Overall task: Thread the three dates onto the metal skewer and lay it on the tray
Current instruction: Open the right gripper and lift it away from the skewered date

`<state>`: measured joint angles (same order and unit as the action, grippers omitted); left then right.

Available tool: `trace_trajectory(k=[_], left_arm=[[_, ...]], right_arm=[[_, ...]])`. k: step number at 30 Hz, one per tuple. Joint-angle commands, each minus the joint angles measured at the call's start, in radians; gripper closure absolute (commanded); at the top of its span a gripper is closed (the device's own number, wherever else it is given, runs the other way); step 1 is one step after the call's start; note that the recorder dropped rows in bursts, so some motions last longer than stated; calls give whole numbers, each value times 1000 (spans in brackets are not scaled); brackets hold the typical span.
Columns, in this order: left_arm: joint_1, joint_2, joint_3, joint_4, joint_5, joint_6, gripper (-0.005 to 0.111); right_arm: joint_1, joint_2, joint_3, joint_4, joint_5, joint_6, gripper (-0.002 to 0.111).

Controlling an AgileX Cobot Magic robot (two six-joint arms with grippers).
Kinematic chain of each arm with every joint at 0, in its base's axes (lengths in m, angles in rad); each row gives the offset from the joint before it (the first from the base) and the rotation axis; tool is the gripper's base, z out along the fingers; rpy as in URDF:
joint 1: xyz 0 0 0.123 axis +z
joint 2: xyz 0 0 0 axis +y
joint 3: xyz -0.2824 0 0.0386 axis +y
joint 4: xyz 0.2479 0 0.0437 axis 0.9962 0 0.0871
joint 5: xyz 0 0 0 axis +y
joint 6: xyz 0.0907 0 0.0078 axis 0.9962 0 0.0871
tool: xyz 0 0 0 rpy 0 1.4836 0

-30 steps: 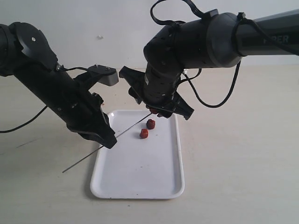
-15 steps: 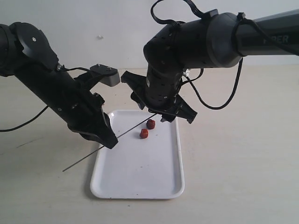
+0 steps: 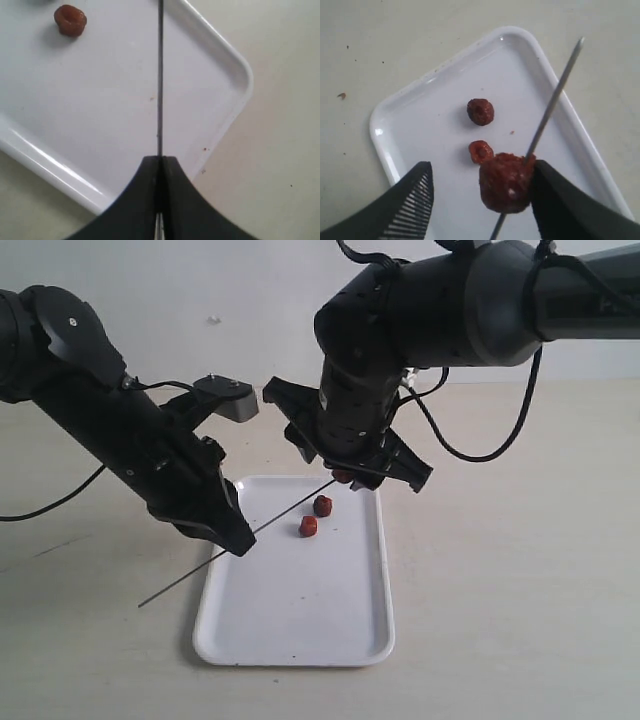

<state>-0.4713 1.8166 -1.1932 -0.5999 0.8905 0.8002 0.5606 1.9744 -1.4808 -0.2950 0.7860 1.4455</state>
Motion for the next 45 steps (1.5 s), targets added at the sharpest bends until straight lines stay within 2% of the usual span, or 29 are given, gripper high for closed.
trace_trajectory(k=[1,15,23,26,30,35,41,45], left_arm=[[-8,-3,-5,-13,5,7,107],[-8,-3,-5,-13,-5,7,107],[-8,-3,-5,-13,-13,7,107],[-8,-3,-5,-13,-56,7,107],[-8,-3,-5,-62,-99,40,107],[-8,-3,-5,-106,-111,64,107],[-8,-3,-5,-106,-111,78,107],[-8,-3,-5,-153,-122,117,107]], right_arm=[[4,-14,-3,-20,45,-13,52],[4,-17,-3,-10,108,-67,52],[4,-90,-3,-6,337,-119,52],[4,-151,-3,-30,401,-150,52],[4,-247,11,-150,435,-173,52],[4,-398,166,-262,435,-149,52],[4,-436,294,-367,435,-147,52],[4,-431,347,-560,435,-304,52]])
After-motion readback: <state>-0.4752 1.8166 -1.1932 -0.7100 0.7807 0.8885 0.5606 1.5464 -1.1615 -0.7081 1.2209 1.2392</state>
